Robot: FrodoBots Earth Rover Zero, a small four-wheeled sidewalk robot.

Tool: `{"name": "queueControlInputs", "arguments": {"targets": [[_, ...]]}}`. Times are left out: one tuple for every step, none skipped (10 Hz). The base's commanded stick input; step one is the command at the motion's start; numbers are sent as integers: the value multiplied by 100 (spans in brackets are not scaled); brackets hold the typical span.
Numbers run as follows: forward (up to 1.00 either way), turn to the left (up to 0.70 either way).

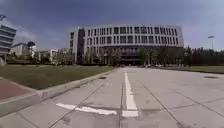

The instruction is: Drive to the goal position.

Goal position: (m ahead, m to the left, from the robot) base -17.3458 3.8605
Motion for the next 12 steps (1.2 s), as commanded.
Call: {"name": "queueControlInputs", "arguments": {"targets": [[12,0],[29,0],[46,-1],[62,-1],[70,-1],[70,-1],[70,-1],[70,-1],[70,-1],[70,-1],[70,-1],[70,-6]]}}
